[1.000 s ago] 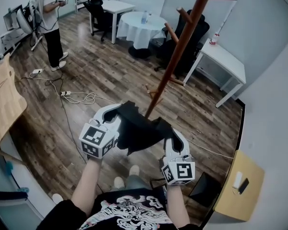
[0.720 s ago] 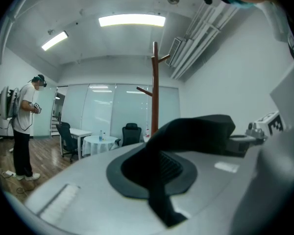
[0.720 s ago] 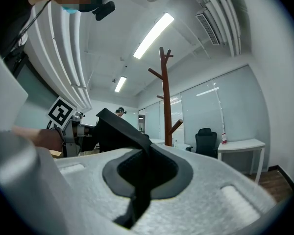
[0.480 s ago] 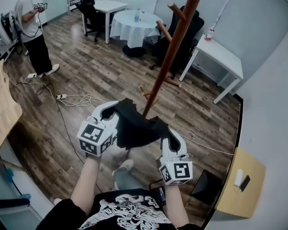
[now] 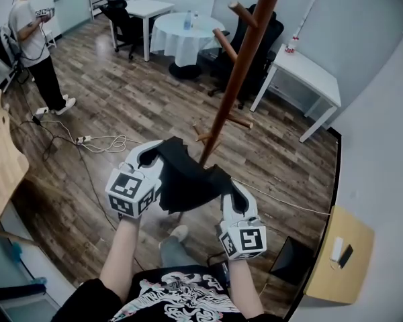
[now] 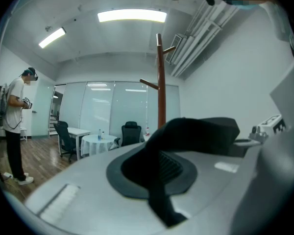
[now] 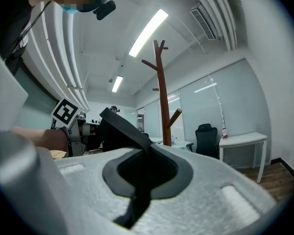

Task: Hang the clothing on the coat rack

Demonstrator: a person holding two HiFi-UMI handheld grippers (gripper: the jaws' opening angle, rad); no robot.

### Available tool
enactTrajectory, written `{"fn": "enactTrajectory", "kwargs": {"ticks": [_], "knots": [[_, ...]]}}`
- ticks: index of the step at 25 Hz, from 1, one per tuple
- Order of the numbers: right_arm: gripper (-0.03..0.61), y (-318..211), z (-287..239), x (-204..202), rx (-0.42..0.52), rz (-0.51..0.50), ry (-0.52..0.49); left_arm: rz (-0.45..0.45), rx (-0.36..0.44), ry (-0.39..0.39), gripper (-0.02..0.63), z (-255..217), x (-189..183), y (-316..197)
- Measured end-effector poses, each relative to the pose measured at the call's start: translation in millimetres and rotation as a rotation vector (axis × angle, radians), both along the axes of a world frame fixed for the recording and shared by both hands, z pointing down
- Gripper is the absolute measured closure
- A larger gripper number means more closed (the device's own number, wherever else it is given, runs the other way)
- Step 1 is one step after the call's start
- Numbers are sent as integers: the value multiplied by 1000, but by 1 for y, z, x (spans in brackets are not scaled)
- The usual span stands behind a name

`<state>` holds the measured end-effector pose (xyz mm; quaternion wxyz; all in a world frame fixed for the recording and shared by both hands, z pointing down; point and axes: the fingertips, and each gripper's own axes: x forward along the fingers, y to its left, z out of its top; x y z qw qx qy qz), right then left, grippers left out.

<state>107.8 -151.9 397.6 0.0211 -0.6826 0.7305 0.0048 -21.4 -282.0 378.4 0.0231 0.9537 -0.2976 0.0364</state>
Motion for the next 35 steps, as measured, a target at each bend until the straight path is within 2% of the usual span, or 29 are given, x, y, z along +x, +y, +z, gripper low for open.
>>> {"fn": "enactTrajectory", "kwargs": {"ticks": [23,35], "knots": [[575,-49,36,16,-74,-14,-14,11,-40,-12,612,31,37,-70],[575,-74,51,33,-100,9,-33,46,-7,-69,612,37,58,-95]]}}
